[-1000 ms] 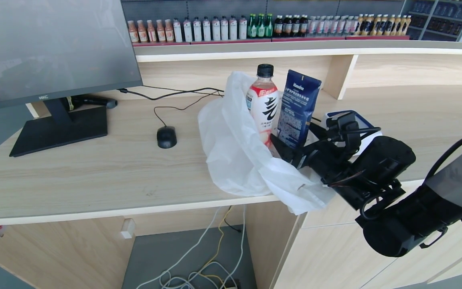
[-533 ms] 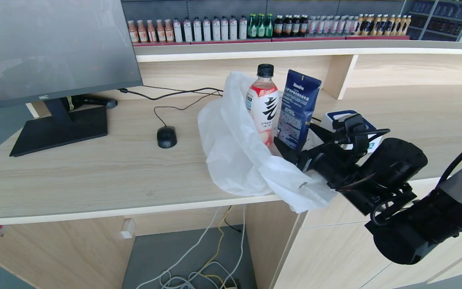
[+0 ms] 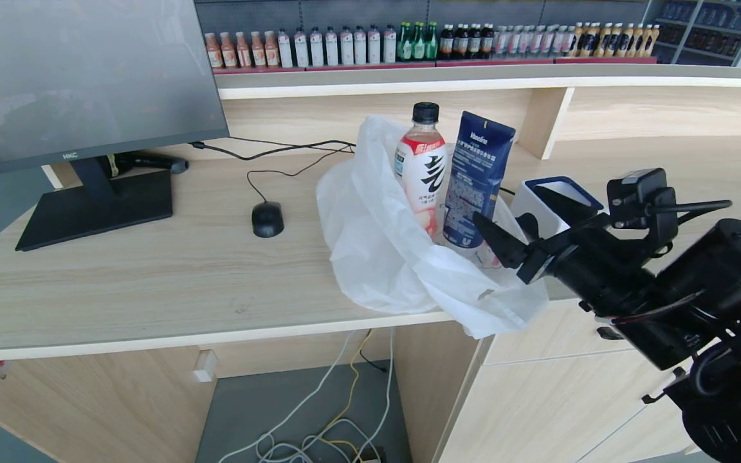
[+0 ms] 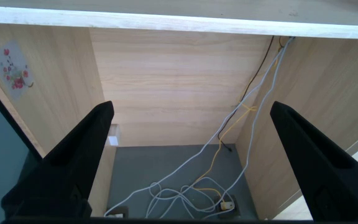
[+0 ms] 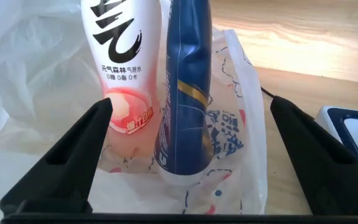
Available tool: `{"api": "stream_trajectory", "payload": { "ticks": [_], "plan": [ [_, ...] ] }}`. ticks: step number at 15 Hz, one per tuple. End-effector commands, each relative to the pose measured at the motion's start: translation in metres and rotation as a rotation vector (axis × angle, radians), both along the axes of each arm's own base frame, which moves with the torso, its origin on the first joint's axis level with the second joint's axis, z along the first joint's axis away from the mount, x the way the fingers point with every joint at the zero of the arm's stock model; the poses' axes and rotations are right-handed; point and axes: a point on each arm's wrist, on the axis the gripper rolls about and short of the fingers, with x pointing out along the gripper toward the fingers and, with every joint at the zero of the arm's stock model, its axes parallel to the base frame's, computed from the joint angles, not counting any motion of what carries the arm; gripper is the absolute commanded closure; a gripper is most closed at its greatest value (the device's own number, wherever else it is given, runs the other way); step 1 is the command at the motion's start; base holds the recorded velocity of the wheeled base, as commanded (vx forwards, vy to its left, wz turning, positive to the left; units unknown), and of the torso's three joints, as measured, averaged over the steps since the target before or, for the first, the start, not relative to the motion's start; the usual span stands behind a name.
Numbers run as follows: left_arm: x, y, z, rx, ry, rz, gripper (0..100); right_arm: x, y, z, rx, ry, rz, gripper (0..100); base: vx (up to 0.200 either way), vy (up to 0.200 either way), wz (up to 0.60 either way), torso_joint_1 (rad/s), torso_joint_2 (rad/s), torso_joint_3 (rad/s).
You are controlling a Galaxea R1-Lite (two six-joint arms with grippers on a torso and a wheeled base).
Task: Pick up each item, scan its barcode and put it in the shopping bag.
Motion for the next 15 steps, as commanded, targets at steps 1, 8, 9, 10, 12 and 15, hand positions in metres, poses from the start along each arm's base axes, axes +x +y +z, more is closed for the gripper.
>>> {"api": "stream_trajectory", "payload": {
  "ticks": [1,8,9,10,12,15],
  "plan": [
    [0.0,0.0,0.0,-0.001,0.0,0.0,0,-0.041,-0.02,0.022,0.026,-0.062,-0.003,0,0.0,0.0,0.0,0.0,0.0,0.0],
    [0.0,0.0,0.0,-0.001,0.0,0.0,0,-0.153,-0.075,0.002,0.092,-0.046,-0.079,0,0.0,0.0,0.0,0.0,0.0,0.0],
    [0.0,0.0,0.0,-0.001,0.0,0.0,0,-0.162,-0.08,0.007,0.159,-0.07,-0.126,0,0.0,0.0,0.0,0.0,0.0,0.0],
    [0.0,0.0,0.0,-0.001,0.0,0.0,0,-0.17,-0.085,0.01,0.208,-0.083,-0.162,0,0.0,0.0,0.0,0.0,0.0,0.0],
    [0.0,0.0,0.0,-0.001,0.0,0.0,0,-0.183,-0.092,0.004,0.196,-0.018,-0.175,0,0.0,0.0,0.0,0.0,0.0,0.0],
    [0.0,0.0,0.0,0.001,0.0,-0.002,0,-0.221,-0.109,-0.014,0.047,0.114,-0.166,0,0.0,0.0,0.0,0.0,0.0,0.0]
  ]
}}
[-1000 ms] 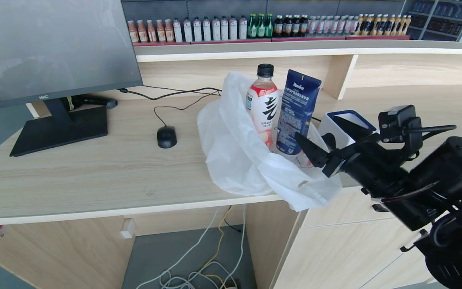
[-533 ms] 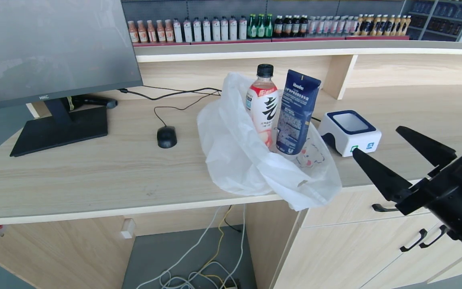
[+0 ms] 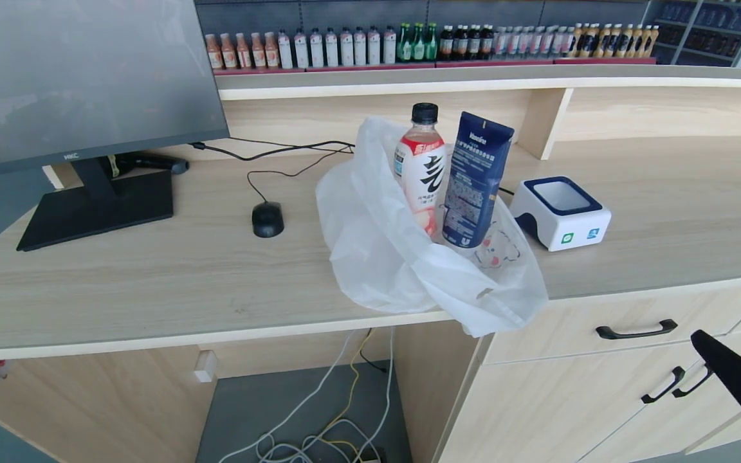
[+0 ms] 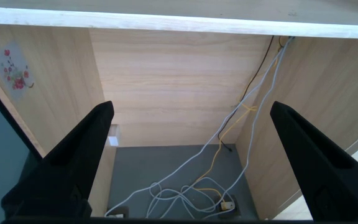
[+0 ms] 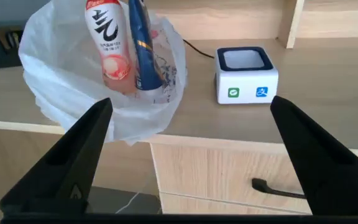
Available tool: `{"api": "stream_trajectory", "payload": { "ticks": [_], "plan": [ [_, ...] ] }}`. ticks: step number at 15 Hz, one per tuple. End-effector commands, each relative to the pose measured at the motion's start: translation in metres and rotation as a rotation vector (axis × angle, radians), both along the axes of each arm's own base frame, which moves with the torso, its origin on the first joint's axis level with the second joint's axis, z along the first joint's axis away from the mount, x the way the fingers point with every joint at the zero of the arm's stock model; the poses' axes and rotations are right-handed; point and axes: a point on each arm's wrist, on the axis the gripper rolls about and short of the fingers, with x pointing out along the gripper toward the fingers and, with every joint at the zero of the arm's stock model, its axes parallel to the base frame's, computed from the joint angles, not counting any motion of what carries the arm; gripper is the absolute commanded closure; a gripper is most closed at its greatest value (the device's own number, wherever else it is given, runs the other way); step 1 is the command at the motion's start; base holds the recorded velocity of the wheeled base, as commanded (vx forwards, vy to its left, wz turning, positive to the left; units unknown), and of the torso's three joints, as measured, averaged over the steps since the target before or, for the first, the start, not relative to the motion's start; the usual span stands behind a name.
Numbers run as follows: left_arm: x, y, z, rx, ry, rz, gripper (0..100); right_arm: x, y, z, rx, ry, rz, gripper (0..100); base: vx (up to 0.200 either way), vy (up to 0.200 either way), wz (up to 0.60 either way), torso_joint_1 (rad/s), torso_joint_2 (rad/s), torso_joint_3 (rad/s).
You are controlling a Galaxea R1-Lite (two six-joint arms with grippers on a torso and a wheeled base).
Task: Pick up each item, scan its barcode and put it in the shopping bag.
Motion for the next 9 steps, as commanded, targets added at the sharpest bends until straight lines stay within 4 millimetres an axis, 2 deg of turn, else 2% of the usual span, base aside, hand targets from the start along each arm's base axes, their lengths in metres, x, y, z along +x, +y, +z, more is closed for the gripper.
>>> {"api": "stream_trajectory", "payload": {
  "ticks": [1,4,6,9],
  "plan": [
    [0.0,0.0,0.0,-0.001,0.0,0.0,0,-0.043,-0.018,0.0,-0.035,-0.02,0.045,0,0.0,0.0,0.0,0.0,0.0,0.0],
    [0.0,0.0,0.0,-0.001,0.0,0.002,0,-0.055,-0.024,-0.029,-0.124,0.051,0.062,0,0.0,0.0,0.0,0.0,0.0,0.0],
    [0.0,0.0,0.0,-0.001,0.0,0.0,0,-0.055,-0.024,-0.036,-0.172,0.076,0.085,0,0.0,0.0,0.0,0.0,0.0,0.0],
    [0.0,0.0,0.0,-0.001,0.0,0.0,0,-0.064,-0.028,-0.058,-0.226,0.165,0.115,0,0.0,0.0,0.0,0.0,0.0,0.0]
  ]
}}
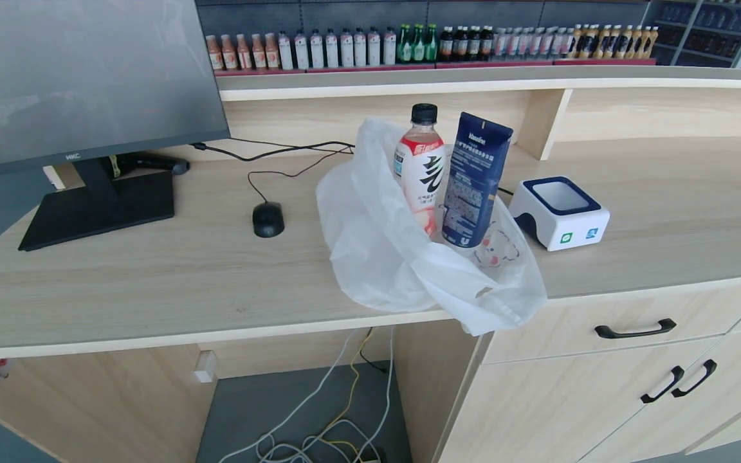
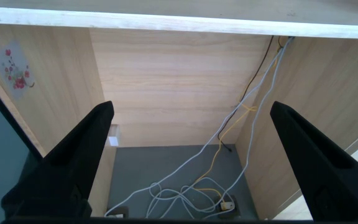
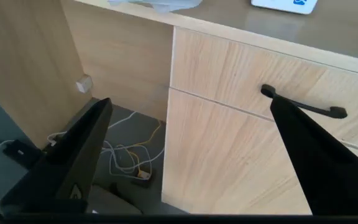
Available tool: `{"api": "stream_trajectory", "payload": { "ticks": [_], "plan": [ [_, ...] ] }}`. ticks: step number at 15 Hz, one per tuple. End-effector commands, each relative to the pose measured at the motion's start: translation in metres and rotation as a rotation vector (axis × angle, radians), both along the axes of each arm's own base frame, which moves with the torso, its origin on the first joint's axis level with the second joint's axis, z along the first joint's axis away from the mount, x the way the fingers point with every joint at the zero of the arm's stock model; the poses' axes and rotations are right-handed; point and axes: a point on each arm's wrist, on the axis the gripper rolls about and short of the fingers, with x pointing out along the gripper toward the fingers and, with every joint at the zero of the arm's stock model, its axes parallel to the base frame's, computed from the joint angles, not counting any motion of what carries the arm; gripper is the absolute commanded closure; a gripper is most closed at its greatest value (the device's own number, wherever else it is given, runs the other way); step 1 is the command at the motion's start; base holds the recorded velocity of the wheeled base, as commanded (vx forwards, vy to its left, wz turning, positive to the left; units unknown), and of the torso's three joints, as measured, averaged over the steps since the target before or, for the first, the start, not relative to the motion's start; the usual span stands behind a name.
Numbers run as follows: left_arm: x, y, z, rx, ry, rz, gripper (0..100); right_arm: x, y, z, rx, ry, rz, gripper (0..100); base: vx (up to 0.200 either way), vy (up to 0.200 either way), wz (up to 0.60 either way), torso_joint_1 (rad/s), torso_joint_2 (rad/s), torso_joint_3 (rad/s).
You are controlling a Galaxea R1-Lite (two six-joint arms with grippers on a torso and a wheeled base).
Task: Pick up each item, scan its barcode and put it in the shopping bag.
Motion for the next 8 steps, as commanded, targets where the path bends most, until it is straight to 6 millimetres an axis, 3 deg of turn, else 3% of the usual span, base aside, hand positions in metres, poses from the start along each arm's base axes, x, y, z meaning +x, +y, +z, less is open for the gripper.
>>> {"api": "stream_trajectory", "payload": {
  "ticks": [1,3,6,8],
  "plan": [
    [0.0,0.0,0.0,0.001,0.0,-0.001,0,-0.013,-0.007,-0.012,-0.006,-0.001,0.002,0,0.0,0.0,0.0,0.0,0.0,0.0],
    [0.0,0.0,0.0,0.001,0.0,-0.001,0,-0.022,-0.011,-0.025,-0.036,0.013,0.004,0,0.0,0.0,0.0,0.0,0.0,0.0],
    [0.0,0.0,0.0,0.0,0.0,-0.001,0,-0.024,-0.012,-0.025,-0.036,0.023,-0.036,0,0.0,0.0,0.0,0.0,0.0,0.0],
    [0.0,0.0,0.0,0.001,0.0,-0.001,0,-0.023,-0.012,-0.026,-0.023,0.047,-0.201,0,0.0,0.0,0.0,0.0,0.0,0.0]
  ]
}}
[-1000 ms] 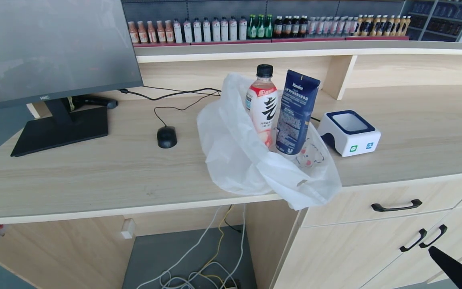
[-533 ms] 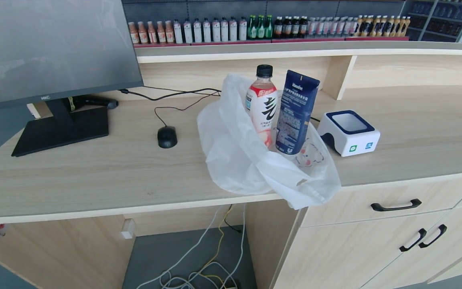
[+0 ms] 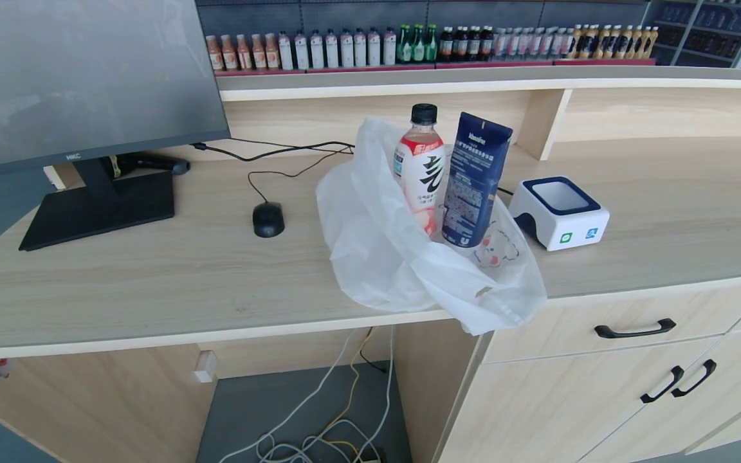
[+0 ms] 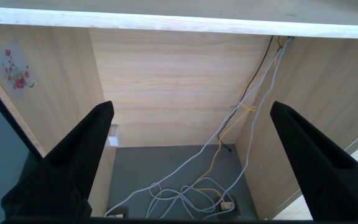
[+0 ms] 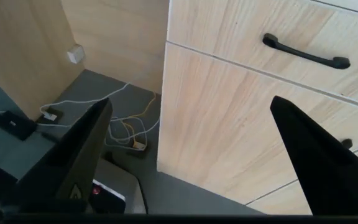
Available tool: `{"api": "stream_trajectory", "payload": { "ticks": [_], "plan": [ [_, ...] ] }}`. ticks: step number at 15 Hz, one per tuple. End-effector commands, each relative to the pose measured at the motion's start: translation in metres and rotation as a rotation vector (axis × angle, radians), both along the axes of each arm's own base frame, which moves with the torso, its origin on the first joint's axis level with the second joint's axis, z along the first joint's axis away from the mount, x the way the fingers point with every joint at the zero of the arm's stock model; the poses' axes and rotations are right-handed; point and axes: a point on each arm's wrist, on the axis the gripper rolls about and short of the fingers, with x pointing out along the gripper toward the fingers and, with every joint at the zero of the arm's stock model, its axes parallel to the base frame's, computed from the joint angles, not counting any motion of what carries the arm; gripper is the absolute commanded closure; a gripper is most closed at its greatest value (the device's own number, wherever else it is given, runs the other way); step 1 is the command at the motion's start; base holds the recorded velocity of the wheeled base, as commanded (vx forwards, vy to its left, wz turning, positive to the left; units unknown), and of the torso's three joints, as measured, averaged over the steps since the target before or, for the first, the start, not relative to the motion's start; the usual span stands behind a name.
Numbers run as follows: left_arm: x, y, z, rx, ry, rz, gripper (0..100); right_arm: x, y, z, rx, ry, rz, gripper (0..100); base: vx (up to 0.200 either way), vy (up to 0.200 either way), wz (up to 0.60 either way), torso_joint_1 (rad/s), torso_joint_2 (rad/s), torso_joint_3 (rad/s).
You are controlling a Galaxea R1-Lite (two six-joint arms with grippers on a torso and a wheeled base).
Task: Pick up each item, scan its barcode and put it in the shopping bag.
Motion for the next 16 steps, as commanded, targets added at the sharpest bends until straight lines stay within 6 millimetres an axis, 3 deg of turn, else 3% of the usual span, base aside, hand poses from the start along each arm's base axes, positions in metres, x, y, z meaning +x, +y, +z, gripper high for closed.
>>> {"api": "stream_trajectory", "payload": {
  "ticks": [1,3,6,9,16],
  "plan": [
    [0.0,0.0,0.0,-0.001,0.0,0.0,0,0.0,0.0,0.0,0.016,0.018,-0.228,0,0.0,0.0,0.0,0.0,0.0,0.0],
    [0.0,0.0,0.0,-0.001,0.0,0.0,0,-0.001,0.001,0.0,0.024,0.014,-0.392,0,0.0,0.0,0.0,0.0,0.0,0.0],
    [0.0,0.0,0.0,-0.001,0.0,0.0,0,-0.006,0.002,-0.001,0.109,-0.036,-0.498,0,0.0,0.0,0.0,0.0,0.0,0.0],
    [0.0,0.0,0.0,-0.003,0.0,0.0,0,-0.015,0.003,-0.004,0.15,-0.139,-0.386,0,0.0,0.0,0.0,0.0,0.0,0.0],
    [0.0,0.0,0.0,0.0,0.0,0.0,0,-0.017,0.004,-0.01,0.208,-0.109,-0.369,0,0.0,0.0,0.0,0.0,0.0,0.0]
  ]
}}
